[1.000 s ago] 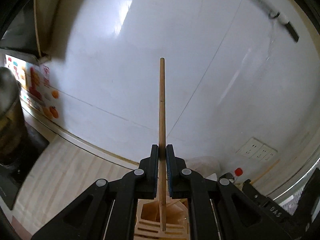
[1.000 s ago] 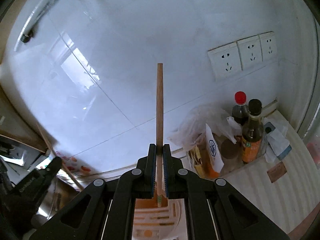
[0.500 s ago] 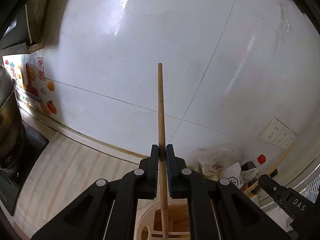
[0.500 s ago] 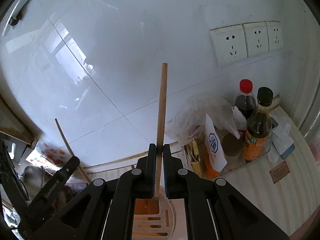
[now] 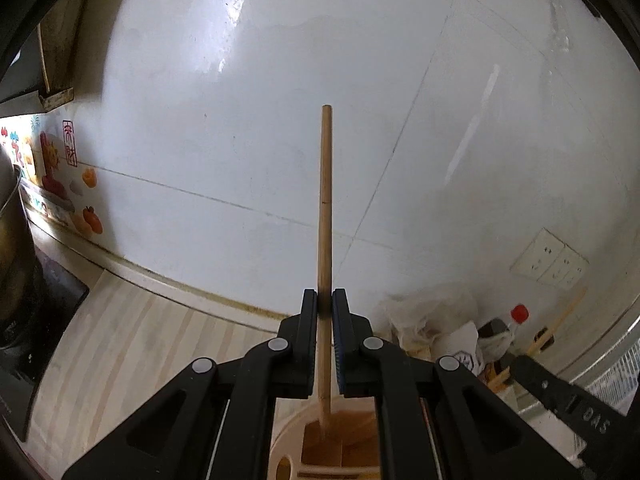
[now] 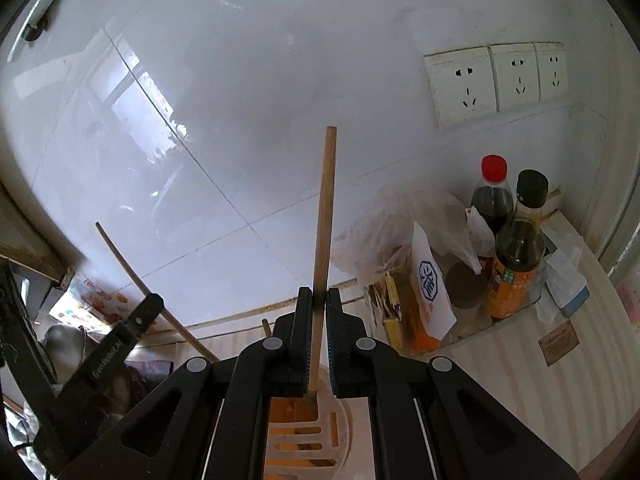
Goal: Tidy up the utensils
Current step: 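Open both tools to release the chopsticks in the holder, then grasp a chopstick from the mat with the left tool while the right tool grasps another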
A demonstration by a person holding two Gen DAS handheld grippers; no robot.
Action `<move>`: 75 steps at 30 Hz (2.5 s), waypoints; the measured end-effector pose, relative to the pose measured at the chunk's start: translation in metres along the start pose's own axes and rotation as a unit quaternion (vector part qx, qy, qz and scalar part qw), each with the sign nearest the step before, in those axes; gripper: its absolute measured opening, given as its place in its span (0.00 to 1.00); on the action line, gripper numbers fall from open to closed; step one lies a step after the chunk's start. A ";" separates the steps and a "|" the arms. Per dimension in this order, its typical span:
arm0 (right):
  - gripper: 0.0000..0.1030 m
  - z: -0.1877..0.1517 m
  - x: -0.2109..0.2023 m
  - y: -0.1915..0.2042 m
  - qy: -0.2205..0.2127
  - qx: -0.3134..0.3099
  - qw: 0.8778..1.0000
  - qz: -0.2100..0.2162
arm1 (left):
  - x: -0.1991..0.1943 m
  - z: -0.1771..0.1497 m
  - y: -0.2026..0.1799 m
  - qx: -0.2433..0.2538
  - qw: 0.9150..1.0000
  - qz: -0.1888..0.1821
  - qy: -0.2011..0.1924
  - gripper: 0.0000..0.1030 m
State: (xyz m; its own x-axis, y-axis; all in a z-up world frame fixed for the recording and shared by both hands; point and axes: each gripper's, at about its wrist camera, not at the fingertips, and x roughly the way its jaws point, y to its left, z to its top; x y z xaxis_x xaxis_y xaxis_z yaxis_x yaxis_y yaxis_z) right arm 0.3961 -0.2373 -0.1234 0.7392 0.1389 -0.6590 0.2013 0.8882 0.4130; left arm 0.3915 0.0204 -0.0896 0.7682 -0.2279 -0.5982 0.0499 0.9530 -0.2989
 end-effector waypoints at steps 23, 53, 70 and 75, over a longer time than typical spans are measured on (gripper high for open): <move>0.68 -0.027 -0.090 -0.047 0.029 0.008 0.999 -0.015 | -0.108 -0.054 0.030 0.056 0.992 0.086 0.071 1.00; 0.21 -0.269 0.032 -0.168 0.341 0.009 0.933 -0.116 | 0.026 -0.313 0.041 0.132 0.906 0.089 0.392 0.05; 0.07 -0.281 0.025 -0.167 0.366 -0.067 0.913 -0.165 | 0.007 -0.310 0.072 0.116 0.907 0.099 0.394 0.05; 0.07 -0.285 0.034 -0.153 0.365 -0.099 0.909 -0.178 | 0.015 -0.313 0.053 0.120 0.905 0.103 0.394 0.05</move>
State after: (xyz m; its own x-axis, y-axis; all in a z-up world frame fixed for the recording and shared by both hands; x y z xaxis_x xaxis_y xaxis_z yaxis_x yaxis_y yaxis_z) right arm 0.2071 -0.2438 -0.3884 0.0128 0.0172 -0.9998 0.1717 0.9850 0.0192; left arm 0.2064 0.0051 -0.3471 0.0876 -0.0222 -0.9959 0.1678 0.9858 -0.0072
